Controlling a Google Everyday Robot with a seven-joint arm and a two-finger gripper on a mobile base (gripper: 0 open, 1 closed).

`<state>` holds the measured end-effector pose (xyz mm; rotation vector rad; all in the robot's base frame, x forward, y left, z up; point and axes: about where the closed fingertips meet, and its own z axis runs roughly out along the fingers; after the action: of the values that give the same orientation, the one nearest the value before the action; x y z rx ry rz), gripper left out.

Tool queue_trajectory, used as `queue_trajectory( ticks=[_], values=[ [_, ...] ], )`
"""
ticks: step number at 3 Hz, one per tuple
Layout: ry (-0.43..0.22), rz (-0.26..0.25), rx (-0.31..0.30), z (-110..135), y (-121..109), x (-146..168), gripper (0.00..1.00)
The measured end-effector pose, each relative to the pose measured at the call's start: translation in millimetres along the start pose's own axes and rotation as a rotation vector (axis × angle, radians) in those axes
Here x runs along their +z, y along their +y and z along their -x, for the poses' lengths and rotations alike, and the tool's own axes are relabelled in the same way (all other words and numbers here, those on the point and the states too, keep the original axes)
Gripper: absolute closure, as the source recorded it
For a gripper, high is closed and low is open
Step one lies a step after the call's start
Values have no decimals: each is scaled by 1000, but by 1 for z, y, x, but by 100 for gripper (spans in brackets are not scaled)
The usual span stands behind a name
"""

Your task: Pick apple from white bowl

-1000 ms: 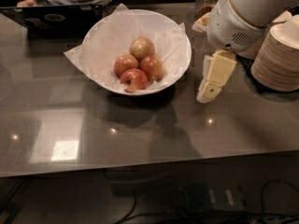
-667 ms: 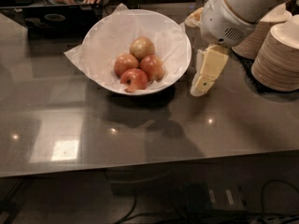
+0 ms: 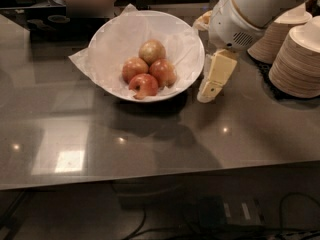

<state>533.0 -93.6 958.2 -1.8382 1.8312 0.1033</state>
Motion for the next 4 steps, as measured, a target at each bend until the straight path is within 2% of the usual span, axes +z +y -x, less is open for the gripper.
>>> queue_trajectory(
  ticks=[2, 3, 4],
  values=[
    [-111, 1, 15, 13, -38, 45, 0],
    [-143, -8, 18, 18, -52, 55, 4],
    [-161, -16, 17, 21, -60, 58, 23]
  ],
)
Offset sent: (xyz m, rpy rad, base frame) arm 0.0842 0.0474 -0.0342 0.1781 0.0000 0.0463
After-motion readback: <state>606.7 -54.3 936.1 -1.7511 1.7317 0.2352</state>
